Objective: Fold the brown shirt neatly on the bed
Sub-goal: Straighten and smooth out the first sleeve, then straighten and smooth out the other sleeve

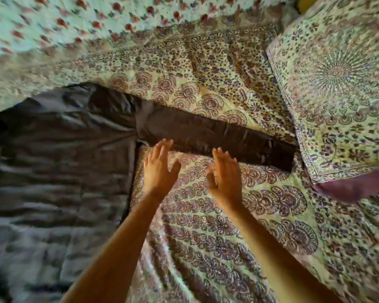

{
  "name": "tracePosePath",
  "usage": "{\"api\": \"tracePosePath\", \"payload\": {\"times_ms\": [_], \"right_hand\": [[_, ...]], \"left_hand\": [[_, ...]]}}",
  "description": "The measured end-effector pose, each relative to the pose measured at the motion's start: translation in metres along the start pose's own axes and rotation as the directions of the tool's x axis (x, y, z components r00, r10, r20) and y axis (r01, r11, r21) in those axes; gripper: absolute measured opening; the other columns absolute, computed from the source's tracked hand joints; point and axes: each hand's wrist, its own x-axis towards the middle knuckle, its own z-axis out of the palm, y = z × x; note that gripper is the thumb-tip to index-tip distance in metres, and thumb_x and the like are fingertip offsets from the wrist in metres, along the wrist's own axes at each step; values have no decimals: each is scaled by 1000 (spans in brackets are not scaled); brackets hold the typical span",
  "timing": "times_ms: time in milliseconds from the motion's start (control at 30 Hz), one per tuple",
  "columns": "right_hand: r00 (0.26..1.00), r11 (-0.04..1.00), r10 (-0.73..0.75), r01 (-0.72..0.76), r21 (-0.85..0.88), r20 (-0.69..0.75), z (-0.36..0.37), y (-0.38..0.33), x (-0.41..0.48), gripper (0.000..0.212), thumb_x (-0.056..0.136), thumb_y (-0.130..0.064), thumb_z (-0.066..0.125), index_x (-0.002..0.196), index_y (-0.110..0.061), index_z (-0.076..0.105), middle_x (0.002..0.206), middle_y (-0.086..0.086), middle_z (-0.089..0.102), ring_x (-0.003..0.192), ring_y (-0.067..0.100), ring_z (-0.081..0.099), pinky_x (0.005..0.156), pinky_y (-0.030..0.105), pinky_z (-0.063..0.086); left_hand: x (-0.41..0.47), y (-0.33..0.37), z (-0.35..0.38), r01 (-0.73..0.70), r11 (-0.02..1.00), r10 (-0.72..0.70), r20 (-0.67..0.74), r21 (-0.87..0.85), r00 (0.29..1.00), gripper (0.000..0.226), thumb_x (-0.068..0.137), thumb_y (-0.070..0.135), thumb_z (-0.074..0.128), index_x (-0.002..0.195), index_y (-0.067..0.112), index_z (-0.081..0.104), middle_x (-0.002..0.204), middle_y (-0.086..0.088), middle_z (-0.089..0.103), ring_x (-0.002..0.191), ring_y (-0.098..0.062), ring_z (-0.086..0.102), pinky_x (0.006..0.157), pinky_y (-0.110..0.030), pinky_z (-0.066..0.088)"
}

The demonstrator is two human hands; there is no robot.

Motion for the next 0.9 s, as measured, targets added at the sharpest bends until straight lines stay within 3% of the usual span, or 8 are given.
{"api": "tracePosePath", "payload": {"times_ms": [133, 233, 367, 500, 600, 733, 900], "right_hand": [[993, 994, -110, 111, -19, 30, -10, -59, -42, 51, 89, -30, 34, 134, -6, 40, 135, 17, 49, 125, 32, 46, 107, 38, 21], [985, 984, -163, 166, 68, -50, -16, -114, -68, 52, 96, -40, 24, 130, -6, 43, 129, 19, 55, 121, 30, 47, 104, 37, 25], [945, 943, -274, 301, 142, -179, -19, -205, -102, 46, 89, -26, 43, 127, 0, 48, 125, 19, 57, 119, 25, 45, 100, 40, 36], [894, 897, -404, 429, 110, -194, -2, -308, -140, 47, 92, -28, 41, 132, -3, 46, 133, 16, 52, 123, 30, 48, 100, 46, 40], [871, 878, -442, 469, 98, -214, 14, -378, -167, 49, 92, -31, 41, 133, -5, 45, 135, 14, 50, 127, 28, 46, 101, 50, 38], [859, 868, -471, 492, 69, -201, 40, -454, -196, 51, 91, -34, 40, 135, -7, 44, 137, 14, 50, 127, 28, 47, 103, 49, 36], [844, 848, -505, 524, 76, -180, 75, -520, -204, 51, 91, -34, 39, 134, -7, 44, 136, 15, 50, 126, 29, 47, 102, 50, 37]], "left_hand": [[-57, -25, -70, 31, 994, -28, -33, 101, 999, 70, 74, 47, 41, 136, 15, 45, 144, -10, 43, 132, -32, 40, 107, -44, 31], [-103, -51, -122, 70, 990, -60, -82, 126, 995, 67, 77, 45, 45, 139, 19, 41, 149, -6, 36, 137, -29, 32, 112, -42, 26], [-163, -94, -199, 95, 985, -66, -188, 146, 980, 70, 78, 54, 33, 140, 22, 39, 150, -4, 34, 138, -27, 31, 111, -42, 25], [-234, -152, -278, 148, 982, -103, -327, 114, 939, 67, 80, 49, 44, 141, 22, 37, 151, -3, 33, 138, -26, 30, 111, -41, 24], [-284, -197, -327, 207, 976, -169, -359, 71, 918, 70, 78, 50, 46, 142, 23, 36, 151, -2, 31, 140, -25, 28, 112, -40, 21], [-333, -255, -378, 294, 956, -260, -415, 20, 872, 81, 71, 61, 29, 144, 24, 31, 152, -1, 30, 141, -23, 25, 114, -39, 18], [-346, -312, -414, 339, 940, -295, -407, 38, 865, 83, 71, 62, 25, 146, 26, 24, 154, 1, 25, 141, -22, 24, 114, -40, 16]]}}
